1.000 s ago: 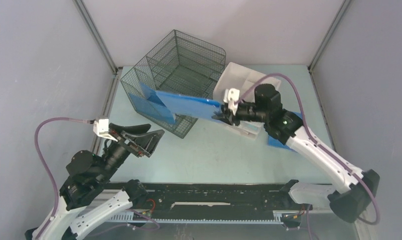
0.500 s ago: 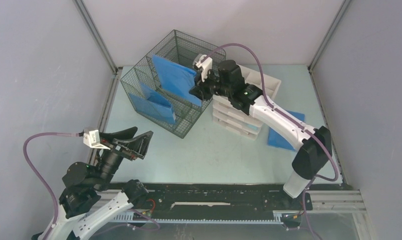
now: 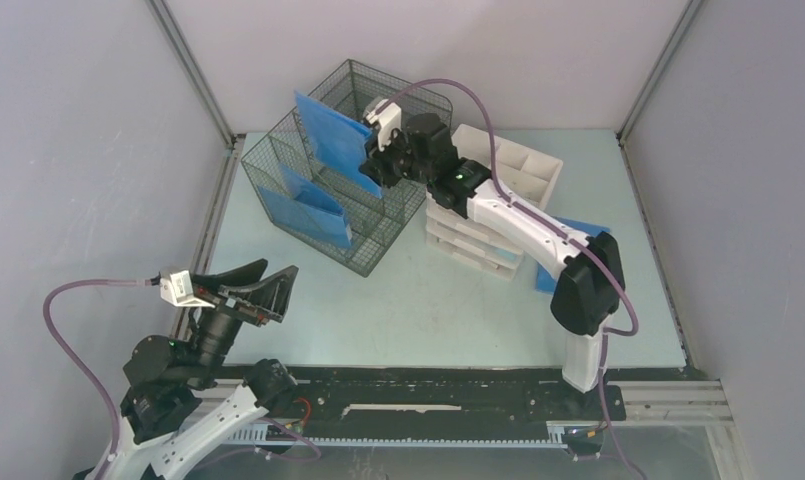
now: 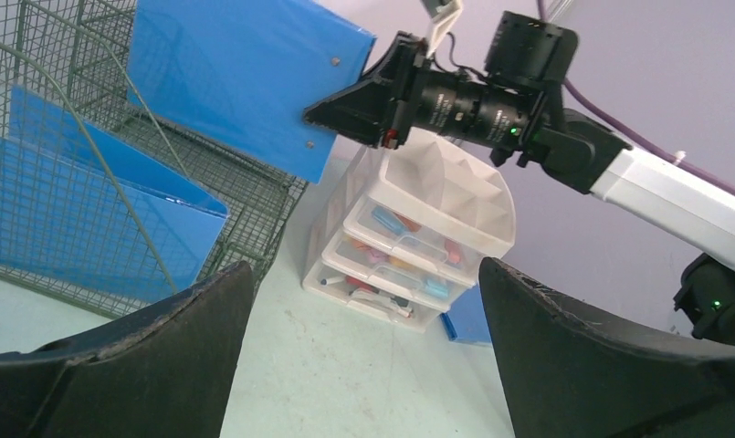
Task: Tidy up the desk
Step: Place the folder in the storage box.
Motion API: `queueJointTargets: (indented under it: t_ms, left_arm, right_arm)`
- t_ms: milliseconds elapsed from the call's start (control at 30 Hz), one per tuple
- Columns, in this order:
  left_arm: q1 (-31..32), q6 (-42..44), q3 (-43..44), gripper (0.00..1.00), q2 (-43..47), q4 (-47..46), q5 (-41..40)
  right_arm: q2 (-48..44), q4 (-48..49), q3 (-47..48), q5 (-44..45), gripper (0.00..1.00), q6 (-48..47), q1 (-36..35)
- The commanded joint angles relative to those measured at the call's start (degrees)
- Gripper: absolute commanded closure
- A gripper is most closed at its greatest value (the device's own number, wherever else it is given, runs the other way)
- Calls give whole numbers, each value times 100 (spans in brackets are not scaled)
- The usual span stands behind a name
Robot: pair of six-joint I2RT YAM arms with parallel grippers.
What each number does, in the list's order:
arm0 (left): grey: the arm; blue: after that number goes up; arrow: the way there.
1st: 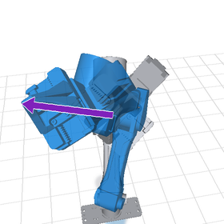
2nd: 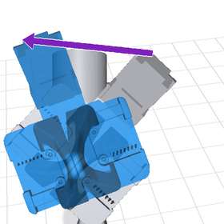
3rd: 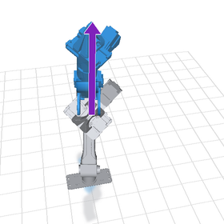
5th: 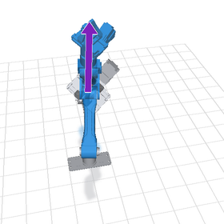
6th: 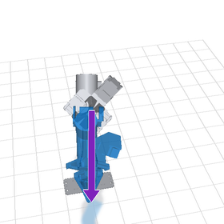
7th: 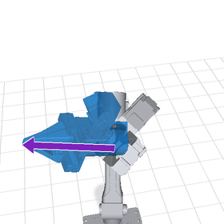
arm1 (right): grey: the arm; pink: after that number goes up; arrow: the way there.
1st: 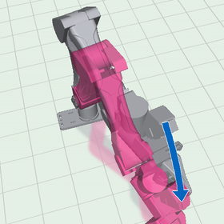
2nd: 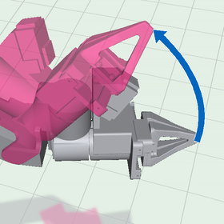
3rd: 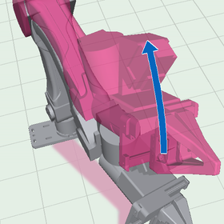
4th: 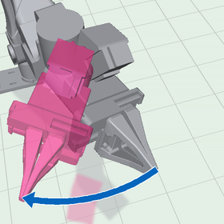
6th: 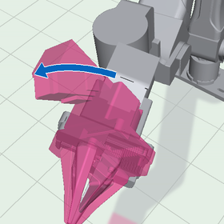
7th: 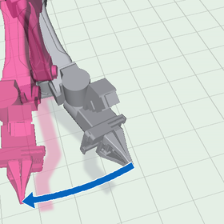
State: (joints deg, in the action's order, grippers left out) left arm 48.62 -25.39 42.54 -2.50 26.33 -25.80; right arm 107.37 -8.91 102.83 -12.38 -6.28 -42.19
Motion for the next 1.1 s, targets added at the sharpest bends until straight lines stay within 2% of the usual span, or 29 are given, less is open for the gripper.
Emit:
queueJointTargets:
  t_ms: [0, 233, 500, 967, 1067]
  left_arm:
    - [-34, 14, -119, 0, 147, -34, -133]
    - [-33, -17, -254, 0, 133, -131, -144]
    - [-34, -52, -362, 0, 100, -218, -128]
    - [-34, -145, -542, 0, 120, -330, -126]
    - [-35, -152, -552, 0, 135, -330, -109]
  right_arm:
    - [378, 527, 333, -220, 100, -167, -25]
    - [821, 1146, 277, -255, 100, -490, -51]
    - [1354, 1694, 265, -389, 100, -392, -53]
    - [1927, 2042, 301, -5, 100, 22, -66]
    - [1993, 2008, 220, 24, 95, 20, -80]
